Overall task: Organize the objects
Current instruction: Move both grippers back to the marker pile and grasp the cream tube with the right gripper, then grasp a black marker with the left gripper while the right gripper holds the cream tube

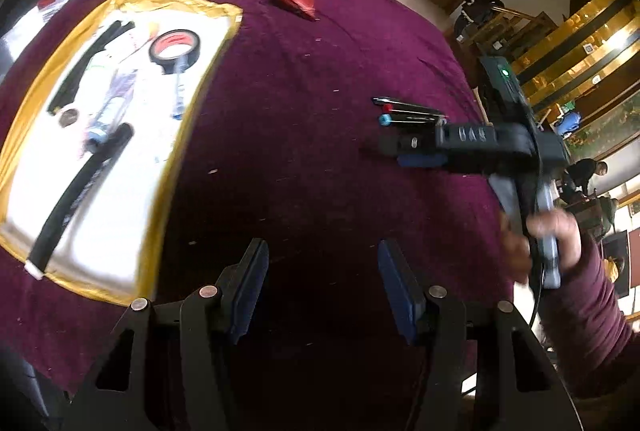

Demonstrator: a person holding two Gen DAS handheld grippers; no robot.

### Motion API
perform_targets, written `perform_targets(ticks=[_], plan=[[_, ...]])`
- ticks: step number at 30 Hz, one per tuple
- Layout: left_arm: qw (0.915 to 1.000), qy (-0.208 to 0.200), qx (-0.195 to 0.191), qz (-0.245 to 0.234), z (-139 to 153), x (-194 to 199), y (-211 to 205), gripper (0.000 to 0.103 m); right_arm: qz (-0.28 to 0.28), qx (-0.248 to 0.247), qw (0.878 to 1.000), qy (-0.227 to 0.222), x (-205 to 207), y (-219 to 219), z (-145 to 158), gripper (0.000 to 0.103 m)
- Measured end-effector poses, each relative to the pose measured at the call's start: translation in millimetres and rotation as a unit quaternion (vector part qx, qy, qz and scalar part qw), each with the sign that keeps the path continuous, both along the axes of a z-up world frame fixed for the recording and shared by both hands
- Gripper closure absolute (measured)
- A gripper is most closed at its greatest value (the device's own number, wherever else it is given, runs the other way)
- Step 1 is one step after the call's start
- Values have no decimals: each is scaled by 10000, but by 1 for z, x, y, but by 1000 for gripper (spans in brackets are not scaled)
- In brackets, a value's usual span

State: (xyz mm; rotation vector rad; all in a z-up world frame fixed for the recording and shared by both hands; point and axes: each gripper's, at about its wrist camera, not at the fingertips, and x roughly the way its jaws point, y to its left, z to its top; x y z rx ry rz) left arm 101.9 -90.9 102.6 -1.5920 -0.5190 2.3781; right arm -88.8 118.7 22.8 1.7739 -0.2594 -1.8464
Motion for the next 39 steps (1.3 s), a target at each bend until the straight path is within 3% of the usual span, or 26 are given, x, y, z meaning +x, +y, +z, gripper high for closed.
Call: perform_targets(ticks=[3, 6, 9, 11, 13, 18, 21, 23, 25, 26, 31, 35, 37, 38, 39], plan=[[10000, 49, -12, -80, 0, -2, 11, 52, -293, -141, 9971, 690, 8, 25, 37, 49], [9999, -16, -40, -115, -4, -3, 20, 52, -1114, 664, 9823, 1352, -7, 69, 58, 47], [9999, -26, -91, -145, -5, -2, 27, 52, -1618, 763, 9799, 882, -19, 97, 38, 47], [9998, 22, -140, -142, -3, -1, 29, 52, -1684, 784, 9808, 600, -20, 100, 22, 47], [9998, 51, -139, -106, 0, -3, 32, 52, -1680, 1129, 9786, 380, -17, 90, 8, 45], [9996, 79, -174, -222, -1, -20, 44, 52, -1909, 1402, 9694, 651, -12, 67, 10, 45], [9964, 437, -493, -533, 5, -40, 62, 52, -1357, 1961, 9629, 1260, 0, 48, 10, 48], [9931, 576, -654, -786, 5, -56, 77, 52, -1357, 1819, 9653, 1294, 7, 55, 9, 57], [9906, 644, -613, -1035, 1, -75, 91, 52, -1492, 1753, 9654, 1222, 17, 75, 10, 73], [9895, 641, -593, -1150, -3, -84, 98, 52, -1589, 1757, 9644, 1178, 20, 87, 10, 75], [9781, 549, -953, -1768, -35, -138, 146, 53, -1875, 1575, 9640, 1033, 37, 135, 13, 75], [9726, 453, -1233, -1920, -57, -167, 174, 53, -1896, 1396, 9661, 1062, 39, 148, 14, 75], [9739, 255, -1049, -1995, -65, -172, 180, 53, -1942, 1306, 9662, 1080, 37, 145, 11, 75], [9744, 278, -1008, -1992, -63, -169, 182, 58, -1970, 1243, 9665, 1074, 35, 144, 9, 75], [9731, 91, -686, -2198, -64, -164, 186, 63, -1990, 1169, 9672, 1063, 34, 144, 8, 75]])
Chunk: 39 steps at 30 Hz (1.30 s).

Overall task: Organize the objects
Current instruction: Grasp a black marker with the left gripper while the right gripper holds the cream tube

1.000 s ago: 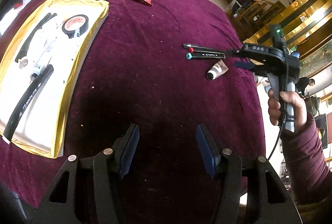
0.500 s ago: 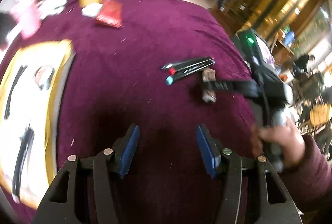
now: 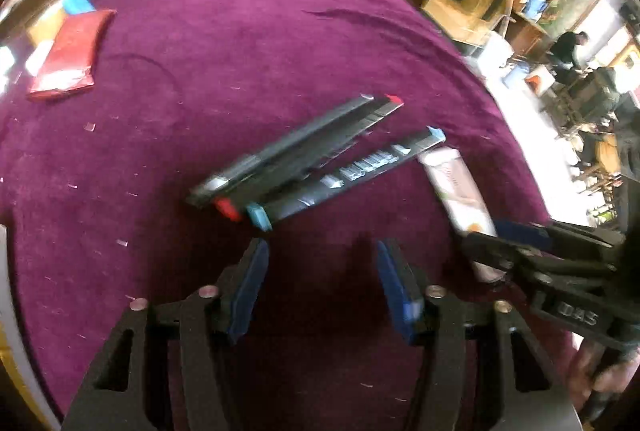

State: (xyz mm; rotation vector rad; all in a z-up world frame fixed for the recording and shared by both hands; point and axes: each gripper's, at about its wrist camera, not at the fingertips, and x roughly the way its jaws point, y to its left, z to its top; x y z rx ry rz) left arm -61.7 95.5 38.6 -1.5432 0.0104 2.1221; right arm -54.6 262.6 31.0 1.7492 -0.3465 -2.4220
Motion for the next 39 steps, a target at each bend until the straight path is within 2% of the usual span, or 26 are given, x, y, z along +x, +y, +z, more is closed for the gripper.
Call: perform_targets(ticks=[2, 4, 6, 9, 10, 14, 18, 19, 23, 24, 26, 27, 29, 31, 32, 34, 37, 38, 39], plan=[[9985, -344, 253, -345, -1, 16, 6, 81, 3, -136, 9999, 4, 2, 6, 0, 75], [9964, -433, 196, -706, 2, 39, 15, 81, 31, -210, 9998, -27, 0, 5, -1, 75], [9960, -215, 91, -862, 12, 53, 18, 81, 77, -283, 9996, -41, -2, 5, -2, 75], [9926, 620, -323, -989, 34, 52, 23, 79, 102, -351, 9993, -47, -1, 10, -3, 75], [9906, 785, -471, -1016, 37, 46, 27, 75, 89, -355, 9993, -60, 1, 13, -3, 75], [9850, 998, -696, -1223, 30, 13, 44, 73, -51, -594, 9982, -117, 5, 26, -4, 75], [9785, 794, -1079, -1571, 3, -8, 68, 73, -176, -948, 9952, -143, 7, 37, -6, 75], [9784, 845, -1047, -1569, 1, -8, 71, 72, -186, -994, 9948, -134, 7, 38, -7, 75], [9837, 291, -793, -1589, 4, -4, 65, 72, -136, -995, 9949, -61, 9, 37, -6, 75], [9831, 177, -741, -1665, 6, 0, 64, 75, -117, -978, 9951, -47, 10, 37, -6, 75], [9812, -39, -689, -1800, 7, 8, 61, 88, -112, -984, 9951, -42, 10, 37, -6, 75], [9809, -108, -618, -1843, 10, 13, 57, 89, -116, -1008, 9948, -38, 10, 38, -6, 75], [9814, 147, -547, -1833, 25, 19, 52, 89, -103, -1050, 9944, -27, 10, 39, -7, 75], [9807, 656, -557, -1756, 41, 15, 51, 84, -83, -1100, 9939, -8, 11, 41, -7, 75], [9806, 772, -551, -1716, 45, 8, 52, 71, -83, -1125, 9936, 3, 11, 42, -7, 75], [9814, 878, -623, -1589, 44, -9, 57, 57, -97, -1158, 9932, 37, 12, 43, -8, 75], [9788, 820, -1053, -1551, 19, -23, 69, 56, -107, -1152, 9932, 120, 15, 43, -8, 74], [9758, 1012, -1168, -1546, 16, -21, 69, 55, -104, -1135, 9934, 139, 15, 42, -7, 74], [9759, 746, -1247, -1629, 9, -20, 71, 54, -102, -1113, 9936, 152, 16, 42, -7, 74]])
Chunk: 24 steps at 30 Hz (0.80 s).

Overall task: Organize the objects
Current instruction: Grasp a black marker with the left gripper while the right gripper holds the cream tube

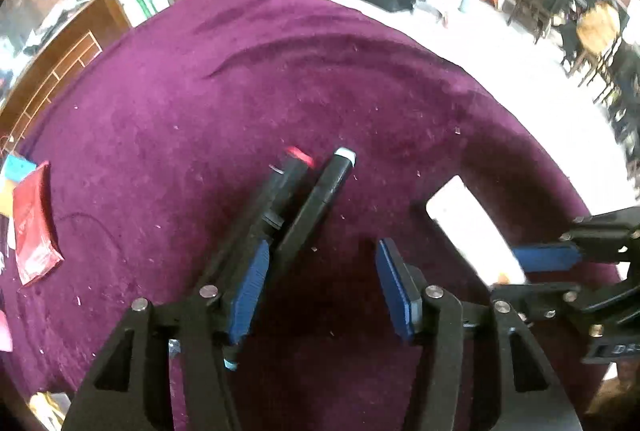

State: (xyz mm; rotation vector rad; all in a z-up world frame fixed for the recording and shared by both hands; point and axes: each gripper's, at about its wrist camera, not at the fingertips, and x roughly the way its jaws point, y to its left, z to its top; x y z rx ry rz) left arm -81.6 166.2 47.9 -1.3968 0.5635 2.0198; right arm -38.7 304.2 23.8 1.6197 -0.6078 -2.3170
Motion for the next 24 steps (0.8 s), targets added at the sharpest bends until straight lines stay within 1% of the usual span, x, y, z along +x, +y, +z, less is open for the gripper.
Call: perform_targets(ticks=[1, 3, 4, 5, 6, 7, 8, 11, 12, 14, 15, 16, 17, 18, 19, 20, 21, 22, 23, 24], plan=[[9997, -225, -23, -2, -5, 5, 0, 55, 1, 11, 10000, 5, 0, 0, 0, 74], [9993, -283, 47, -231, -4, 22, -3, 55, -3, -14, 10000, 6, 0, 0, 0, 74], [9987, -413, 71, -292, -3, 28, -5, 55, -8, -40, 10000, 6, 0, 1, -1, 74], [9980, -543, 141, -303, -2, 32, -7, 60, -20, -77, 10000, 1, 0, 2, -1, 74], [9967, -716, 250, -290, 0, 37, -12, 63, -40, -125, 9999, -8, 0, 3, -2, 74], [9956, -835, 329, -261, 1, 42, -16, 65, -50, -147, 9999, -20, -1, 3, -2, 74], [9954, -863, 359, -211, 2, 46, -19, 65, -55, -157, 9999, -32, -2, 4, -2, 74], [9967, -714, 385, -58, 3, 47, -20, 65, -40, -60, 9999, -81, -5, 1, -1, 75], [9975, -606, 357, 43, 3, 47, -17, 65, -33, 21, 9999, -112, -7, -1, 0, 75], [9992, -304, 220, 148, 2, 47, -9, 66, -30, 187, 9997, -163, -10, -6, 2, 74], [9997, -87, 167, 176, 0, 50, -8, 65, -73, 254, 9994, -232, -13, -6, 2, 76], [9996, -6, 226, 187, -3, 51, -8, 61, -99, 203, 9993, -284, -14, -4, 1, 75], [9993, 118, 269, 221, -3, 56, -9, 60, -98, 143, 9992, -349, -16, -3, 1, 74], [9989, 276, 281, 261, -6, 61, -11, 60, -43, 228, 9989, -404, -18, -5, 1, 73], [9986, 311, 291, 304, -7, 63, -10, 63, 39, 397, 9983, -431, -20, -9, 2, 73], [9985, 258, 307, 365, -6, 64, -10, 73, 148, 632, 9969, -434, -22, -17, 4, 72], [9988, 232, 268, 349, -6, 65, -11, 81, 261, 956, 9944, -370, -24, -27, 6, 69], [9989, 190, 258, 352, -7, 68, -11, 92, 306, 1060, 9932, -370, -25, -32, 6, 62], [9985, 146, 254, 453, -8, 66, -13, 92, 393, 1260, 9905, -380, -27, -40, 6, 58], [9977, 10, 392, 546, -9, 64, -23, 92, 498, 1493, 9868, -384, -27, -46, 6, 59]])
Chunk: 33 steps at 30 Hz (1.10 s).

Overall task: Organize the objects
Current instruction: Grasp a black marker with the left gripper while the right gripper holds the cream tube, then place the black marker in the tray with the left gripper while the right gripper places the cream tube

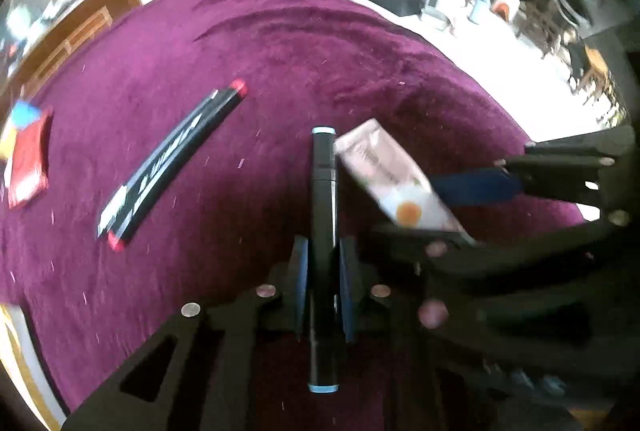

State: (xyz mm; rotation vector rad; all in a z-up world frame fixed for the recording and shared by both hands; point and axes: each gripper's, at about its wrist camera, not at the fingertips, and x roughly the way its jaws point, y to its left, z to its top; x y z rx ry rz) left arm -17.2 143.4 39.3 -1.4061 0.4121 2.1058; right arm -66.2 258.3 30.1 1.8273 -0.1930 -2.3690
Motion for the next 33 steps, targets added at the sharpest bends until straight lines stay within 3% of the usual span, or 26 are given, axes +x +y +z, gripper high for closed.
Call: perform_targets(ticks=[3, 6, 11, 15, 19, 29, 33], plan=[[9995, -121, 161, 223, 2, 7, -20, 92, 247, 555, 9981, 98, 2, -16, -1, 60], [9971, -230, 473, 550, 17, 14, -38, 92, 232, 693, 9970, 254, 8, -15, -1, 73], [9908, -246, 983, 897, 37, 20, -73, 92, -182, -167, 9996, 162, 8, 8, 3, 74], [9859, -177, 1353, 966, 53, 31, -100, 92, -496, -947, 9941, 184, 19, 20, 12, 74], [9808, -133, 1651, 1032, 64, 39, -130, 92, -655, -1329, 9887, 224, 31, 11, 22, 74], [9663, 66, 1972, 1653, 90, 65, -252, 92, -198, -1827, 9805, 695, 52, -93, 79, 76], [9583, 203, 1956, 2076, 93, 78, -312, 92, 67, -1864, 9799, 711, 50, -145, 84, 80]])
